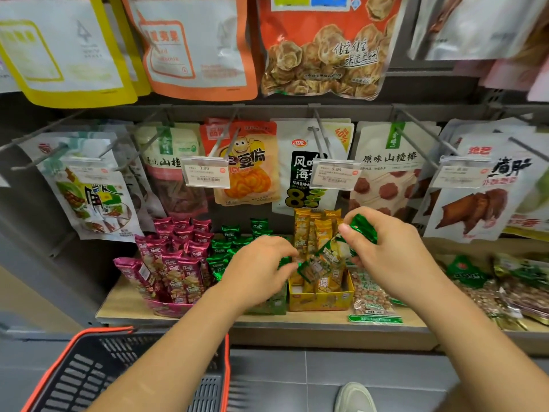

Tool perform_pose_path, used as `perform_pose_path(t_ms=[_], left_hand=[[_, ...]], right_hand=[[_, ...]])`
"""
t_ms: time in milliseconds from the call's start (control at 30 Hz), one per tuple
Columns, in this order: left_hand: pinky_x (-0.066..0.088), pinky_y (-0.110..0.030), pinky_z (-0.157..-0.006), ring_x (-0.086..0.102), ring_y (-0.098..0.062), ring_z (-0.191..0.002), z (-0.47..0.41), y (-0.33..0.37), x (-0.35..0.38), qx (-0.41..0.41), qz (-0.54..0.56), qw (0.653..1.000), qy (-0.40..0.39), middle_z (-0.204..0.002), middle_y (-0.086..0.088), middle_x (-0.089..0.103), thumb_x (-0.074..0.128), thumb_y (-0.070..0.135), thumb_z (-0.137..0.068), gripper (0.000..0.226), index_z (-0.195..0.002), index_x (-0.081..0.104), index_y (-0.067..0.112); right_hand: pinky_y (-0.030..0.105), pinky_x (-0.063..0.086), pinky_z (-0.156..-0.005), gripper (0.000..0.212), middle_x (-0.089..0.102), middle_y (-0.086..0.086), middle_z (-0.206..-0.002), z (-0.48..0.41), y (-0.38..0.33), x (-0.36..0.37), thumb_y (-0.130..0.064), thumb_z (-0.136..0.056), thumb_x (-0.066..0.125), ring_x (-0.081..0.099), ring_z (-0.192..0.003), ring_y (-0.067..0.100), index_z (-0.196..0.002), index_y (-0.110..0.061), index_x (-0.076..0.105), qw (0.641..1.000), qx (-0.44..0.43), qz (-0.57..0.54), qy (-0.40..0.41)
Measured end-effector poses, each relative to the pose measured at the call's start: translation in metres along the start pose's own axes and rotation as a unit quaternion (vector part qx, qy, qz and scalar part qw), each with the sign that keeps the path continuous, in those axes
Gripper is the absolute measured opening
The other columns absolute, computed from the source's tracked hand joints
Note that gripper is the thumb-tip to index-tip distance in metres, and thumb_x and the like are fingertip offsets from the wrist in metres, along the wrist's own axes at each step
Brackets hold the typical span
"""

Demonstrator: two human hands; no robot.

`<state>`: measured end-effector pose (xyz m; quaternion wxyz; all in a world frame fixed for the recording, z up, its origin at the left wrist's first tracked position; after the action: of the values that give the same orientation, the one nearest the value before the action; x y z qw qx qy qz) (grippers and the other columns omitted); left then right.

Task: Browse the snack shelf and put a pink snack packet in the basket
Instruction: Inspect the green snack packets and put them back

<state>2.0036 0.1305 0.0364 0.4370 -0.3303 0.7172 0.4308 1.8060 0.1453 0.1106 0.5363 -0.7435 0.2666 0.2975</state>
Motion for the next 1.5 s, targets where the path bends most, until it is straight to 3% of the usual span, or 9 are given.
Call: perform_pose_path(t_ms=[167,400,700,867,1000,1133,1267,1367,1500], left_hand=[[0.021,-0.038,-0.119,0.02,-0.016,-0.146,-0.025,-0.033,0.015,-0.076,-0.041,0.994,-0.067,-0.157,0.004,0.03,0.047,0.054,-0.094,0.062,-0.146,0.039,0.022],[-0.003,-0.05,-0.12,-0.006,-0.015,-0.149,-0.043,-0.042,0.054,-0.119,-0.11,0.966,-0.202,-0.163,0.002,0.001,0.042,0.078,-0.08,0.101,-0.155,0.006,0.019],[0.023,-0.041,-0.116,0.035,-0.019,-0.136,-0.045,-0.044,0.044,-0.065,-0.085,0.974,-0.2,-0.145,0.003,0.043,0.077,0.051,-0.071,0.079,-0.139,0.044,0.029],[0.026,-0.035,-0.116,0.031,-0.019,-0.139,-0.043,-0.053,0.044,-0.063,-0.047,0.974,-0.212,-0.149,0.001,0.039,0.08,0.049,-0.069,0.085,-0.142,0.044,0.027],[0.023,-0.033,-0.118,0.024,-0.015,-0.144,-0.038,-0.059,0.045,-0.083,0.021,0.969,-0.233,-0.154,0.003,0.035,0.074,0.054,-0.074,0.081,-0.144,0.042,0.028],[0.037,-0.021,-0.102,0.052,-0.009,-0.122,-0.037,-0.067,0.036,-0.171,0.181,0.964,-0.091,-0.13,0.01,0.061,0.062,0.044,-0.088,0.036,-0.122,0.064,0.035],[0.044,-0.017,-0.09,0.061,-0.008,-0.099,-0.038,-0.075,0.022,-0.226,0.148,0.962,0.031,-0.116,0.006,0.068,0.061,0.017,-0.092,0.026,-0.114,0.07,0.027],[0.047,-0.03,-0.096,0.06,-0.018,-0.105,-0.038,-0.081,0.018,-0.216,0.061,0.975,-0.011,-0.114,0.003,0.066,0.061,0.015,-0.089,0.026,-0.111,0.07,0.026],[0.042,-0.021,-0.087,0.061,-0.015,-0.103,-0.028,-0.084,0.013,-0.191,0.008,0.976,-0.106,-0.111,0.008,0.068,0.062,0.025,-0.086,0.021,-0.104,0.072,0.031]], right_hand=[[0.038,0.051,-0.076,0.018,0.064,-0.001,-0.096,-0.009,0.005,0.008,-0.028,-0.095,0.058,0.058,-0.086,0.019,-0.112,-0.029,0.06,0.996,-0.009,0.085,-0.031],[0.034,0.049,-0.088,0.018,0.066,0.004,-0.108,-0.046,0.018,0.04,-0.018,-0.095,0.058,0.06,-0.1,0.022,-0.111,-0.022,0.065,0.998,-0.008,0.069,-0.012],[0.019,0.031,-0.07,0.023,0.062,0.009,-0.107,-0.085,0.032,0.081,-0.012,-0.096,0.055,0.057,-0.104,0.024,-0.117,-0.016,0.064,0.999,0.003,0.044,-0.013],[0.038,0.049,-0.089,0.03,0.064,0.012,-0.119,-0.107,0.03,0.104,-0.021,-0.093,0.061,0.059,-0.11,0.033,-0.122,-0.017,0.052,0.996,0.028,0.065,-0.061],[0.027,0.043,-0.077,0.03,0.065,0.01,-0.111,-0.114,0.039,0.129,-0.02,-0.09,0.065,0.061,-0.103,0.029,-0.116,-0.015,0.051,0.992,0.035,0.065,-0.107],[0.028,0.042,-0.095,0.038,0.061,0.01,-0.129,-0.121,0.051,0.152,-0.014,-0.093,0.06,0.055,-0.121,0.026,-0.131,-0.015,0.057,0.978,0.042,0.082,-0.188],[0.032,0.043,-0.096,0.037,0.062,0.014,-0.127,-0.123,0.049,0.174,-0.03,-0.103,0.041,0.055,-0.12,0.031,-0.13,-0.013,0.06,0.956,0.023,0.079,-0.283],[0.038,0.036,-0.108,0.053,0.047,0.016,-0.145,-0.124,0.052,0.185,-0.047,-0.103,0.03,0.042,-0.134,0.033,-0.144,-0.017,0.045,0.933,0.008,0.122,-0.338],[0.039,0.026,-0.116,0.064,0.029,0.015,-0.156,-0.122,0.062,0.184,-0.054,-0.1,0.033,0.025,-0.144,0.032,-0.152,-0.018,0.027,0.935,0.048,0.114,-0.332]])
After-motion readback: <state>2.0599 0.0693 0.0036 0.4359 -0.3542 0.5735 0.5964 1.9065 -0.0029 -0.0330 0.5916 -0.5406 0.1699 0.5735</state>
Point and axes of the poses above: each hand's wrist, its own z-axis away from the middle knuckle, its own x-axis out of the palm, y = z × x, the point moved 3 cm from there along -z, towards the middle knuckle
